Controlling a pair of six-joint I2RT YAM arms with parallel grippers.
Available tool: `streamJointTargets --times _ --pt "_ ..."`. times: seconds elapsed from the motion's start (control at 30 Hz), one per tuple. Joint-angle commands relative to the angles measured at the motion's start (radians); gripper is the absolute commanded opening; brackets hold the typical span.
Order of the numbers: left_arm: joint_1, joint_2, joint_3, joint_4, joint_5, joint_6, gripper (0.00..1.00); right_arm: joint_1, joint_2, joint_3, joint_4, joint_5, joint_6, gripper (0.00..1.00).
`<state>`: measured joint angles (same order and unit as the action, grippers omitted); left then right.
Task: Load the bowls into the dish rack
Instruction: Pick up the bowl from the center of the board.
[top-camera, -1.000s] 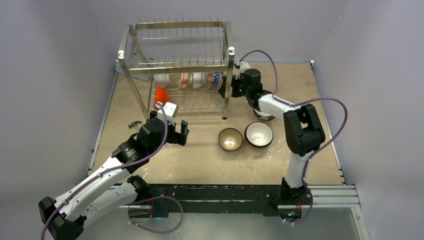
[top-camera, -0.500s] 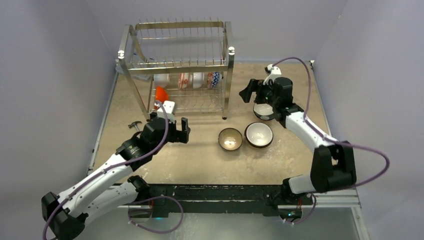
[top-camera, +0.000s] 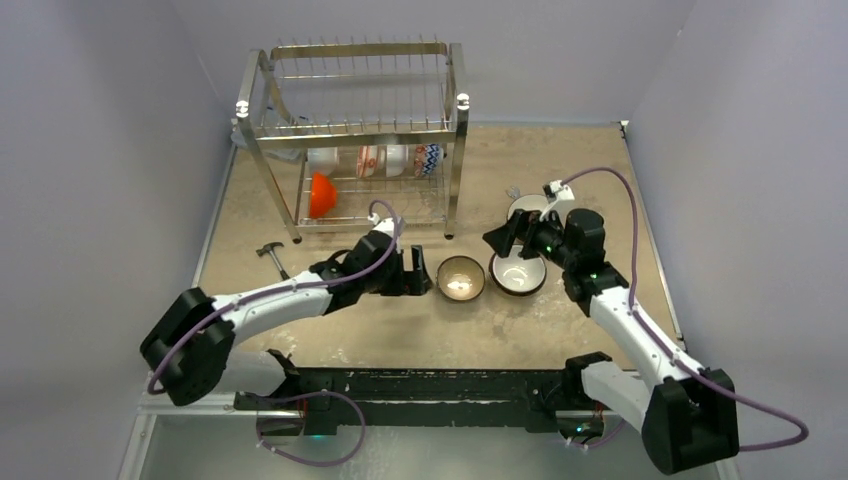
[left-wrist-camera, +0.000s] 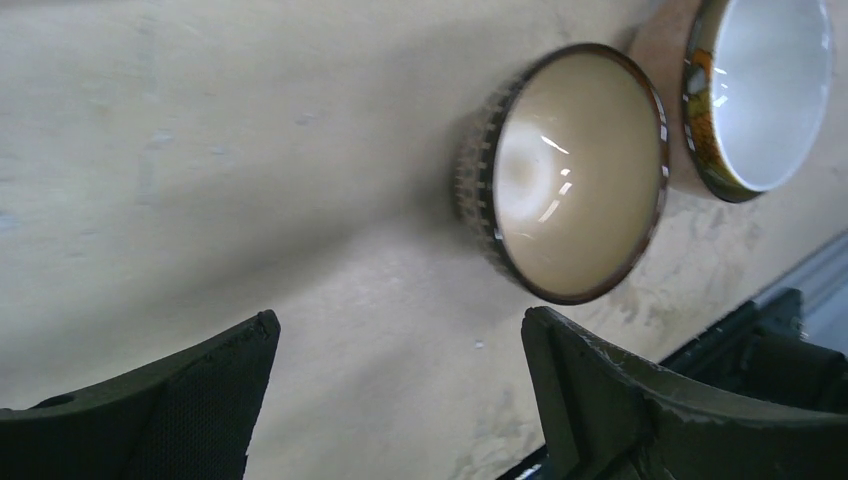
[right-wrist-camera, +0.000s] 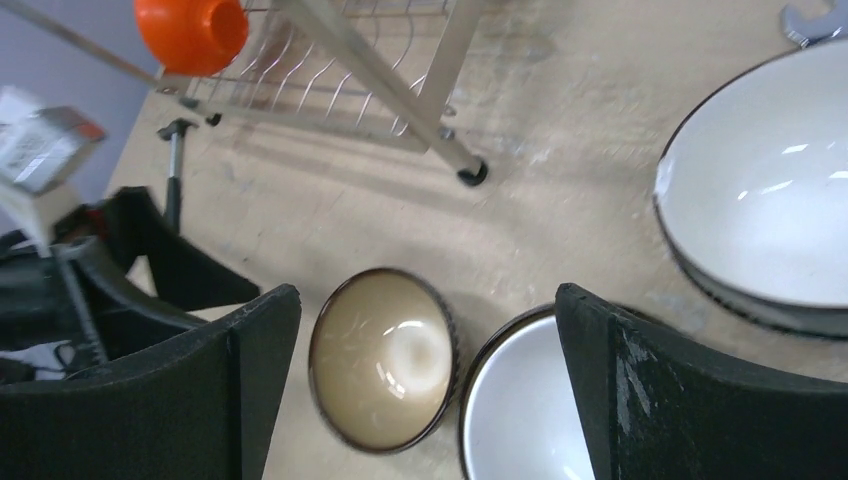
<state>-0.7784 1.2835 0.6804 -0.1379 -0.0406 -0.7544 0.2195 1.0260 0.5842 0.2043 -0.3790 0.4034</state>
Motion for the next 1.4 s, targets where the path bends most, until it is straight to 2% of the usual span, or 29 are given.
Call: streamJointTargets --times 0.0,0.23,0.37,0.67,0.73,0.87,1.03,1.17,1.3,1.37 --pt "-0.038 0.09 0.022 0.258 0.148 -0.125 0.9 -0.008 -0.099 -0.066 0.048 -0.098 0.103 0.99" --pt "-0.04 0.233 0.058 0.335 0.192 -0.188 0.86 -0.008 -0.129 -0.109 0.073 -0.15 0.203 0.99" --pt "-0.04 0.317 0.085 0.364 0.229 -0.214 0.79 -0.007 -0.106 -0.113 0.072 -0.188 0.195 0.99" --pt "-0.039 0.379 0.086 0.411 0.262 -0.248 0.49 -0.008 -0.123 -0.138 0.071 -0.188 0.218 0.99" --pt "-0.041 0.377 0.08 0.417 0.262 -0.249 0.36 -0.007 -0.122 -0.141 0.074 -0.192 0.224 0.99" --pt "-0.041 0.362 0.066 0.412 0.253 -0.244 0.16 -0.009 -0.104 -0.149 0.098 -0.222 0.241 0.99" --pt "-0.04 0.332 0.037 0.411 0.255 -0.248 0.0 -0.008 -0.074 -0.14 0.119 -0.241 0.246 0.99" --pt "-0.048 0.329 0.004 0.421 0.273 -0.299 0.0 -0.008 -0.041 -0.168 0.177 -0.28 0.29 0.99" --pt "-0.055 0.355 0.033 0.405 0.315 -0.237 0.0 -0.007 0.01 -0.171 0.212 -0.326 0.305 0.99" --pt "-0.059 0.334 0.012 0.465 0.307 -0.224 0.0 -0.008 0.018 -0.17 0.221 -0.332 0.307 0.99"
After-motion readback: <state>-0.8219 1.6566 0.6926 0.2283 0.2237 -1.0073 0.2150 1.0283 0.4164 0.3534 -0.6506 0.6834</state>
